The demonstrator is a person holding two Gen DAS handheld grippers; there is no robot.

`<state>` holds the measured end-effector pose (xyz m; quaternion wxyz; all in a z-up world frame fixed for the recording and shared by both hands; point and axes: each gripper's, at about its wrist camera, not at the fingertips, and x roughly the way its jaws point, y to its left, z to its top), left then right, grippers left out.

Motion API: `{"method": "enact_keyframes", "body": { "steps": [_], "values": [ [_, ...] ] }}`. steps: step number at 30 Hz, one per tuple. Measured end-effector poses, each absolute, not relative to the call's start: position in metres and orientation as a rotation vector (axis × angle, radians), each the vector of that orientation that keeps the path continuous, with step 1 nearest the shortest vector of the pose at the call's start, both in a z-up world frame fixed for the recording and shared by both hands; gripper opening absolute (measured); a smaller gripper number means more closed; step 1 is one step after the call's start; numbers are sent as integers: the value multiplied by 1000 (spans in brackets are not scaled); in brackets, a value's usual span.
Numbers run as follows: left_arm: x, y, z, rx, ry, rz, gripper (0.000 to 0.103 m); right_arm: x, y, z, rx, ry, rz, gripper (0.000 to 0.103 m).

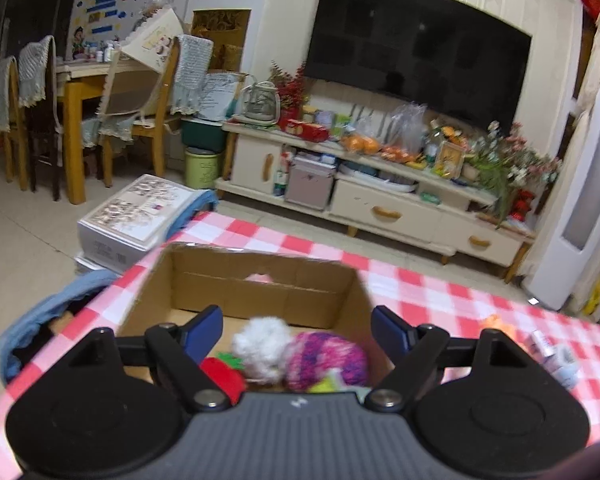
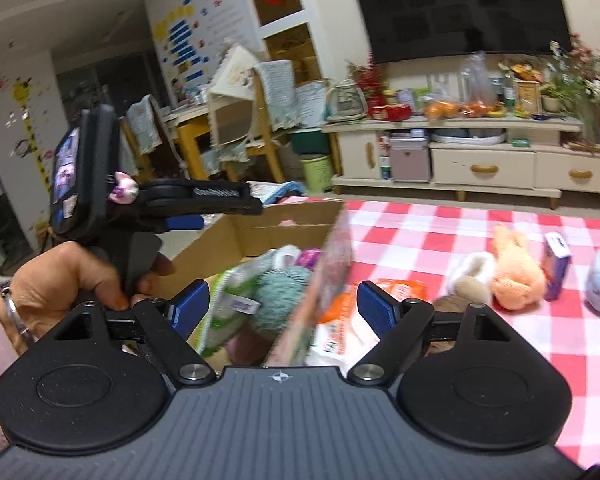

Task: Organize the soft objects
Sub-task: 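Carry the pompom and sponge to the cardboard box and open both grippers, then move both tools back over the remaining soft items on the table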

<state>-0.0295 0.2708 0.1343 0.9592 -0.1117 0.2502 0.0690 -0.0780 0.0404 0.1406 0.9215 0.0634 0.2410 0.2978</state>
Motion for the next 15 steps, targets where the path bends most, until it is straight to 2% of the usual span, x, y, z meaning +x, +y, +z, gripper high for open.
{"method": "enact_keyframes", "body": {
  "steps": [8, 15],
  "values": [
    [-27, 247, 133, -344, 442, 18, 87, -82, 19, 135, 153, 499, 554, 103],
    [-29, 245, 132, -206, 404, 202, 88, -91, -2, 130, 156, 499, 476, 103]
  ]
}}
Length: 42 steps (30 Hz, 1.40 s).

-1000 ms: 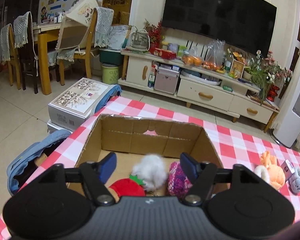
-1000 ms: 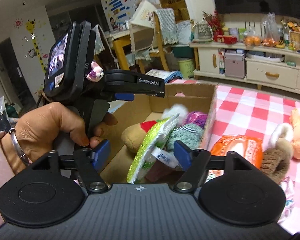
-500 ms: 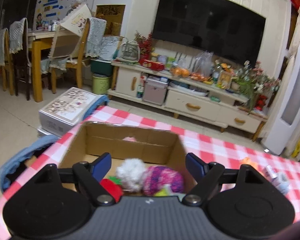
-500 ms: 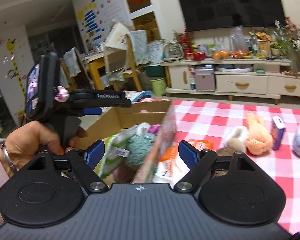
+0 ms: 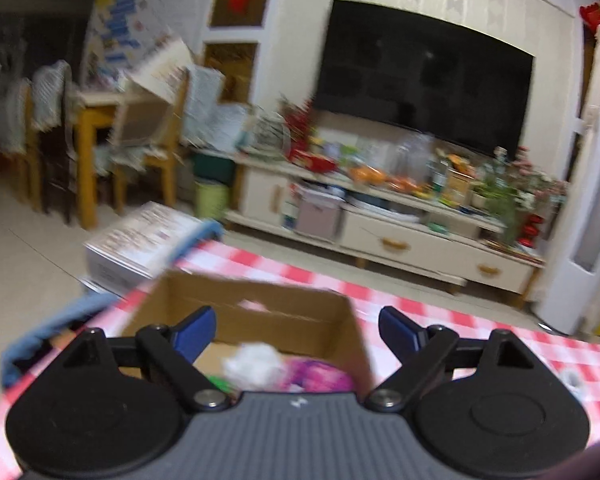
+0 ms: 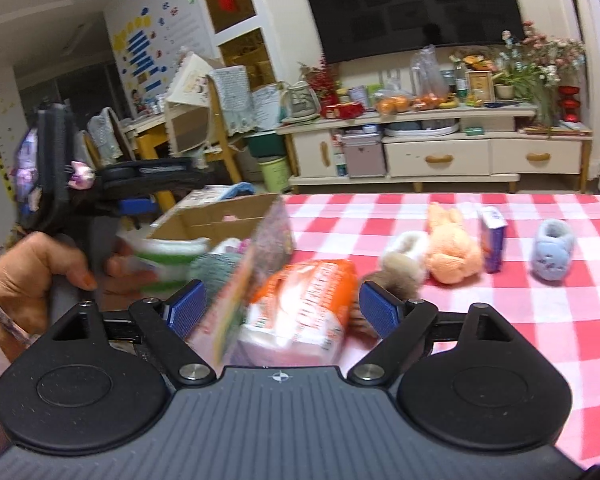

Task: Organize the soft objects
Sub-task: 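Move both tools back over the remaining soft items on the table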

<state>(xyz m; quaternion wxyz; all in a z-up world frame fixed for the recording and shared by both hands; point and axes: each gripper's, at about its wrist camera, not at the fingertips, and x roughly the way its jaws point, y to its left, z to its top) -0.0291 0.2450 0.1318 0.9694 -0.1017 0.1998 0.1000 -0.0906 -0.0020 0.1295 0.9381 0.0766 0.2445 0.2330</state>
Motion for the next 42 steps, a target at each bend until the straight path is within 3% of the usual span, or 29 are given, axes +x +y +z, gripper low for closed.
{"method": "enact_keyframes", "body": {
  "steps": [20, 42],
  "values": [
    [-63, 194, 136, -39, 309, 138, 88, -113, -71, 95, 126, 447, 135, 103],
    [-86, 71, 85, 105, 440, -115, 83, -117, -104, 71, 144, 473, 19, 103]
  ]
}}
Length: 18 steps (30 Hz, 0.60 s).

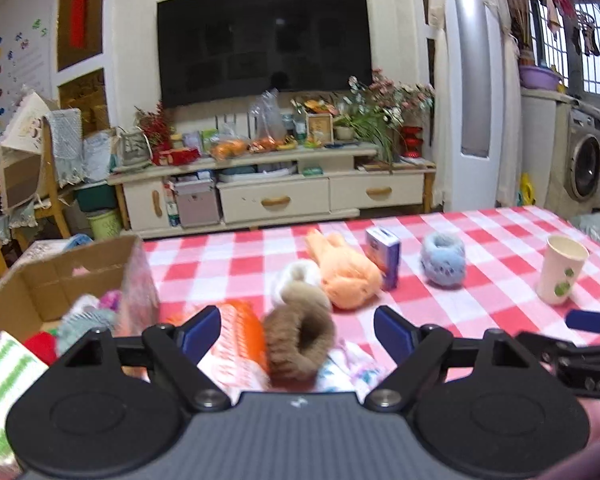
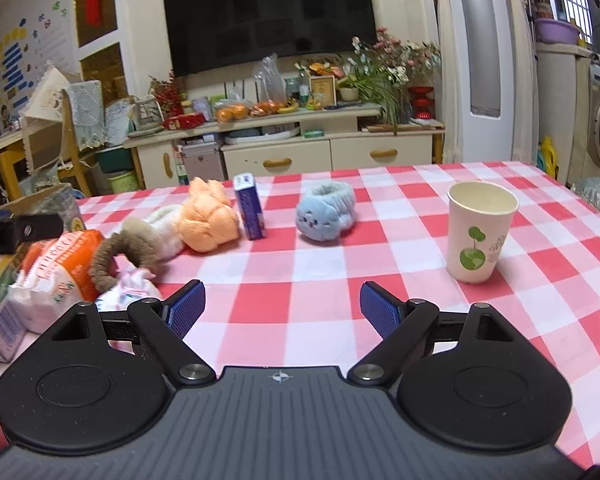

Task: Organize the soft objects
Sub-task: 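Move both tools back over the remaining soft items on the table, then grasp the floral cloth bundle with the left gripper while the right grasps the light blue slipper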

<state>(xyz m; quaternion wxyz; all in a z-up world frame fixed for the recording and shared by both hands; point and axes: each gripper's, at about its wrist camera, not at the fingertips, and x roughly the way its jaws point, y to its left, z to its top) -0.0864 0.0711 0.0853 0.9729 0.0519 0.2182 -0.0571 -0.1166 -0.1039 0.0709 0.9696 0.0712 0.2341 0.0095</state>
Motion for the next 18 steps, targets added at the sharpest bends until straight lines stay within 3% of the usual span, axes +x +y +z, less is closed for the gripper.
{"method": "enact_keyframes", "body": {
  "steps": [18],
  "values": [
    [-73, 36, 40, 84, 585, -127, 81, -72, -117, 57, 133, 504, -8, 103]
  ]
}}
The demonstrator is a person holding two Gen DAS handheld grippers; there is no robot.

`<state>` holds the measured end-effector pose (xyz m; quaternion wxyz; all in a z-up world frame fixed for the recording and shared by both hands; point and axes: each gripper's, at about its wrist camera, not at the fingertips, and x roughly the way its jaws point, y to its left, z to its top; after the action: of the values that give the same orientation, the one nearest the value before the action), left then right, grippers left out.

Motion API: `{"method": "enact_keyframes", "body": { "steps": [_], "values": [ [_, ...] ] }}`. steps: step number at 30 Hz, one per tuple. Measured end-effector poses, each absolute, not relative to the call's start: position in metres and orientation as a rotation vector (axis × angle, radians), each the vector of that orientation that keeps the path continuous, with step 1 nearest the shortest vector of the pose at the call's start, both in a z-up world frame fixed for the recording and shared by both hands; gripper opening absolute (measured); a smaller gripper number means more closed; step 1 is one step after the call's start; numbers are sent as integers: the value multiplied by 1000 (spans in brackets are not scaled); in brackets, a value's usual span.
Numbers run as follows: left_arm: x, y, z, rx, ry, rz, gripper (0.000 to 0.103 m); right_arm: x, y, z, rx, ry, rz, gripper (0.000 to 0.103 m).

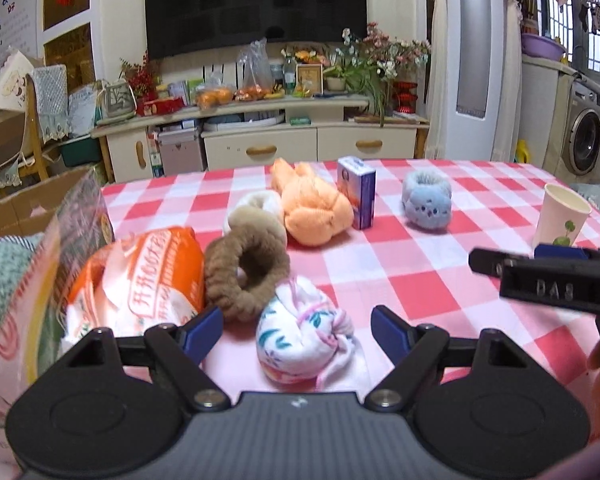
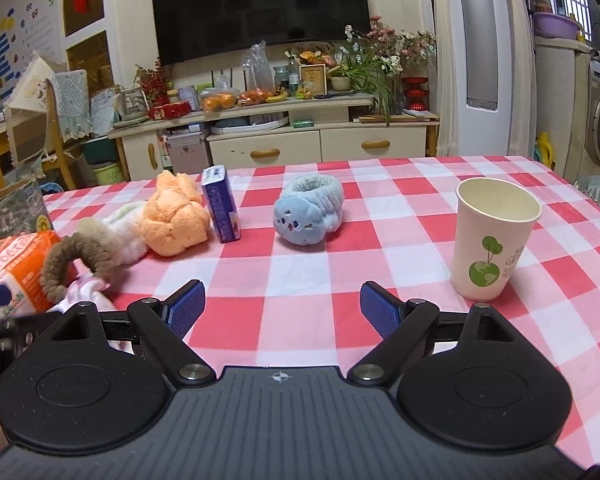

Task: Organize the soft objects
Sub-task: 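Grasp the floral cloth bundle with the left gripper while the right grasps the light blue slipper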

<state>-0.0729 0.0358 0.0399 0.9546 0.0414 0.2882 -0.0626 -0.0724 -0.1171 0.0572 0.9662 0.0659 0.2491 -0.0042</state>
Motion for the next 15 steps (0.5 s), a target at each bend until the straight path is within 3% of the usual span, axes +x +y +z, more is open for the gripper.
{"method": "enact_keyframes", "body": {
  "steps": [15],
  "values": [
    [-48, 28, 20, 59, 668, -94, 81, -4, -144, 45, 204, 520, -38, 103]
  ]
}}
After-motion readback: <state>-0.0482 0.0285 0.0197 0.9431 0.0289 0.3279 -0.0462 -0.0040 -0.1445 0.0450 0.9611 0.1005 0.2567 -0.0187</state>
